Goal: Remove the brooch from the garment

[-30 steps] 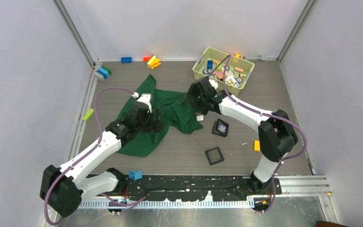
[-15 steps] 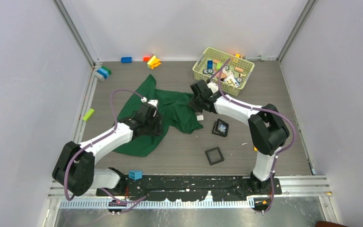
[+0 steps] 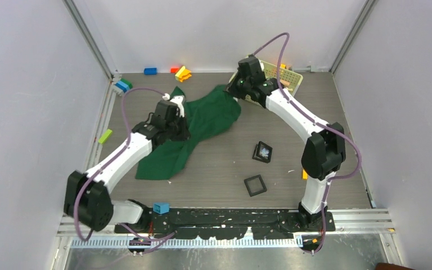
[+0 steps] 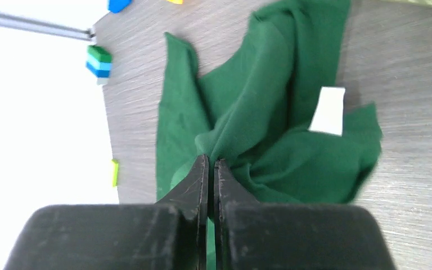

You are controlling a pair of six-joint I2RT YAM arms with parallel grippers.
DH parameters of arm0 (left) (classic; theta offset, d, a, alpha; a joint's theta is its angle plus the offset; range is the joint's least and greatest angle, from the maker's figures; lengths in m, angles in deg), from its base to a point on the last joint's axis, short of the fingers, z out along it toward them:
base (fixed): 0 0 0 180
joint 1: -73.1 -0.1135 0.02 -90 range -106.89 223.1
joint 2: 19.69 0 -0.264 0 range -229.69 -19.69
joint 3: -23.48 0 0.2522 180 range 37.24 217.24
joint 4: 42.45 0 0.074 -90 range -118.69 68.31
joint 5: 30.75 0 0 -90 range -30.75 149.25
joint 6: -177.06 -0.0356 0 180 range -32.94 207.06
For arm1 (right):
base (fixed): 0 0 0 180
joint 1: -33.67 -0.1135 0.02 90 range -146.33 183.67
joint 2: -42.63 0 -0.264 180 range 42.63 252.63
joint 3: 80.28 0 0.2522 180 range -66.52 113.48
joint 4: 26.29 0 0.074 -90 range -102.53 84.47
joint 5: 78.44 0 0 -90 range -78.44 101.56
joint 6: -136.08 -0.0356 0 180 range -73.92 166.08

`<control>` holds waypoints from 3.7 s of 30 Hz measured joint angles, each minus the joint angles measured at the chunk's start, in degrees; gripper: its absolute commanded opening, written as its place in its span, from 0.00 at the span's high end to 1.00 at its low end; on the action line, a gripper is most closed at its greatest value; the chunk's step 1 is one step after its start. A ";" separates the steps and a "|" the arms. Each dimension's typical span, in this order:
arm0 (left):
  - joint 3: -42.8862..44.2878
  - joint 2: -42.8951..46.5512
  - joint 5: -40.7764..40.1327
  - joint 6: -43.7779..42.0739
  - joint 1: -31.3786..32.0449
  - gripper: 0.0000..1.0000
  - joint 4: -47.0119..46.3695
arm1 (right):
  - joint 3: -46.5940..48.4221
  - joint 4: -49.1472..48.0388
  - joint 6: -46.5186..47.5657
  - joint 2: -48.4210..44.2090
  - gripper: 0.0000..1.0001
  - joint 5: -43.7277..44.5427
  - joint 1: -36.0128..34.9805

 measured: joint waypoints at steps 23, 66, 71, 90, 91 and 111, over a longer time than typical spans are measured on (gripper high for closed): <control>-1.07 -4.66 10.97 -1.86 20.61 0.27 14.53 | -47.04 -3.67 9.77 -24.61 0.95 2.49 1.49; 39.39 -45.99 2.38 -4.39 -17.66 1.00 13.25 | -8.57 -6.64 19.32 11.87 0.99 4.37 2.25; 39.58 -46.25 7.17 -3.30 -20.46 1.00 13.20 | -4.81 -4.98 20.57 9.49 1.00 3.78 2.60; 24.87 -9.33 11.13 0.59 -22.29 0.00 -2.21 | 18.32 -0.48 27.58 -7.32 1.00 -17.00 3.43; 24.46 -9.01 12.81 0.63 -22.10 0.00 -3.78 | 18.23 -0.11 27.96 -7.72 1.00 -18.84 3.43; 12.33 -22.82 28.37 -16.41 -14.34 0.00 -30.42 | 0.20 14.43 33.75 -16.55 0.99 -18.08 4.37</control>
